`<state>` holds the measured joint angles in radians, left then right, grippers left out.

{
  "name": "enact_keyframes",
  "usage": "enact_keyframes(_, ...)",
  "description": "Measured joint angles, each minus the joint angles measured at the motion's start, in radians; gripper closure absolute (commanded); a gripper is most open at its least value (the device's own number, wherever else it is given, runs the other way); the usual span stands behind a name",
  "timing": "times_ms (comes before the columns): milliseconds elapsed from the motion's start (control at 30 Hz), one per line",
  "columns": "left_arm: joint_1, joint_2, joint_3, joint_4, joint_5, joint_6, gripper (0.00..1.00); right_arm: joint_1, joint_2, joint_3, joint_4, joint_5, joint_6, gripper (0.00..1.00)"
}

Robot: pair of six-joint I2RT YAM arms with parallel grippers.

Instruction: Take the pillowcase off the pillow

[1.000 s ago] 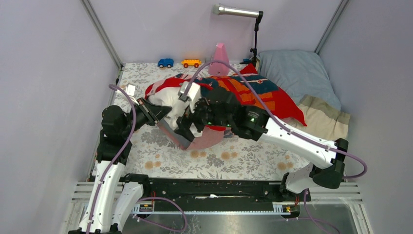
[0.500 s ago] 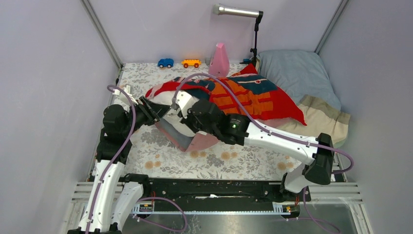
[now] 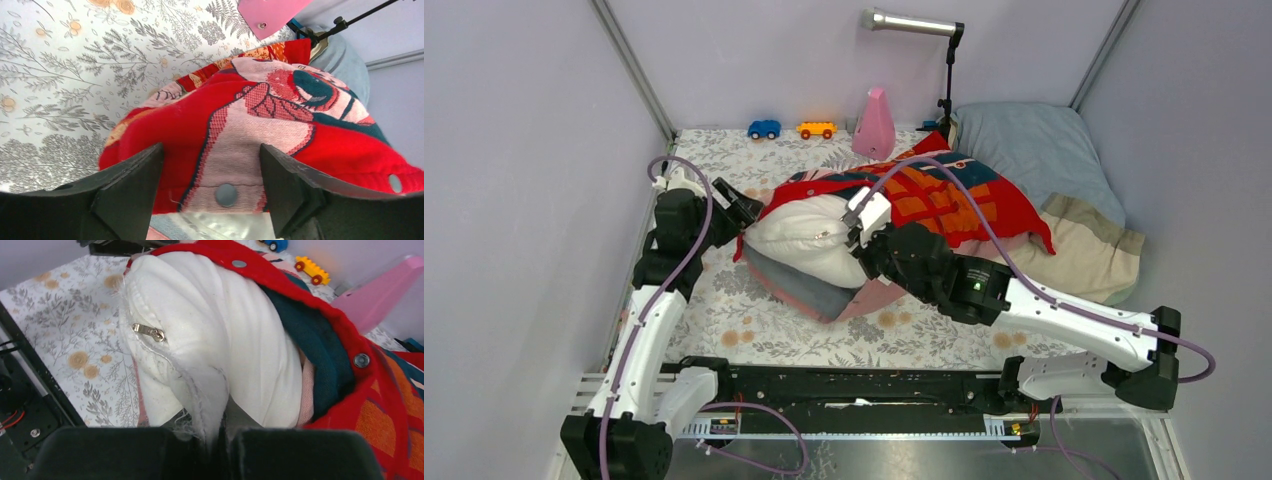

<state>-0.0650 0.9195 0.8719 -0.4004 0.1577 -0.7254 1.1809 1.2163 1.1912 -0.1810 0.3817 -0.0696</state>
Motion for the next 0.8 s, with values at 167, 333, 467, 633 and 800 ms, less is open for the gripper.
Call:
enact_keyframes(167,0.001,-0.052,0.003,-0.016,-0.005,0.057,0.04,0.0,-0.027,0.0,-0.001,0.066,0.026,1.0)
enact_keyframes(333,0.001,-0.193,0.003,-0.031,0.021,0.14,0.03,0.0,-0.03,0.0,0.0,0.092,0.043,1.0)
enact_keyframes(467,0.001,-0.288,0.012,-0.034,0.025,0.195,0.1,0.0,-0.03,0.0,-0.001,0.093,0.052,1.0)
enact_keyframes(633,0.001,-0.227,0.039,-0.042,0.037,0.245,0.12,0.0,-0.034,0.0,-0.005,0.092,0.063,1.0)
enact_keyframes(800,0.001,-0.07,0.043,-0.064,0.042,0.265,0.28,0.0,-0.051,0.0,-0.017,0.093,0.086,1.0)
